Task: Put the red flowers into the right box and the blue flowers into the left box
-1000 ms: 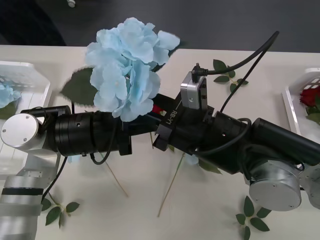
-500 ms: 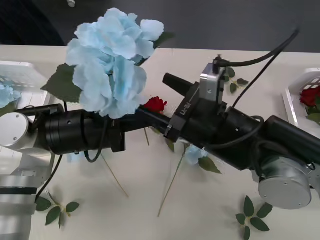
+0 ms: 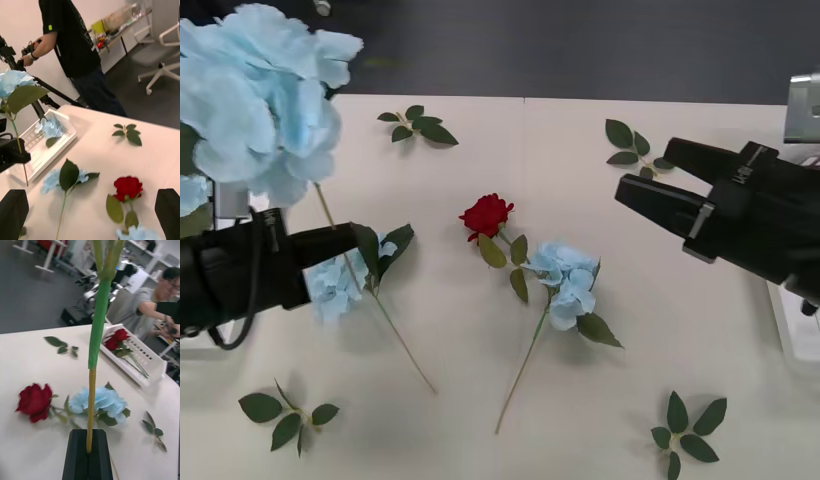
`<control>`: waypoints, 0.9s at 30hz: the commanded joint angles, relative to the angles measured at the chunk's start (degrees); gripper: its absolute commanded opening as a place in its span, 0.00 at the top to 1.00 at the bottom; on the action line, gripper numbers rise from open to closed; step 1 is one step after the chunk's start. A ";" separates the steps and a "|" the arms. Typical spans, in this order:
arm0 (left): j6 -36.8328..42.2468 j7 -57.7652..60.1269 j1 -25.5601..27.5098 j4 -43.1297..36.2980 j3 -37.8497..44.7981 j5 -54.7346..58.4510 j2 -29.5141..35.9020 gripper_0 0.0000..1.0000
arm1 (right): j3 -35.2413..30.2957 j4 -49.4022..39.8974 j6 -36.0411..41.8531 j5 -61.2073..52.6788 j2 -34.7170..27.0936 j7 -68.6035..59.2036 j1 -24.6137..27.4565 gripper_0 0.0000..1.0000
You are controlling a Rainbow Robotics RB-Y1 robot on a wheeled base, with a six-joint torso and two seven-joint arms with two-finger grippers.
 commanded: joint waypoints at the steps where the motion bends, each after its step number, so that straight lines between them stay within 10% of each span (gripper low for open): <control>1: -1.93 5.17 4.16 -4.53 4.43 -1.92 1.94 1.00 | -3.32 -3.27 9.66 -6.51 2.50 -6.20 0.10 0.00; 10: -8.43 16.69 10.93 -8.40 12.69 -12.73 5.37 0.99 | -9.38 -4.50 30.92 -7.83 10.41 -22.81 0.81 0.00; 27: -9.13 37.69 11.28 -7.69 17.79 -44.46 7.92 0.99 | 7.84 -6.76 34.35 14.49 10.32 -65.97 -5.17 0.00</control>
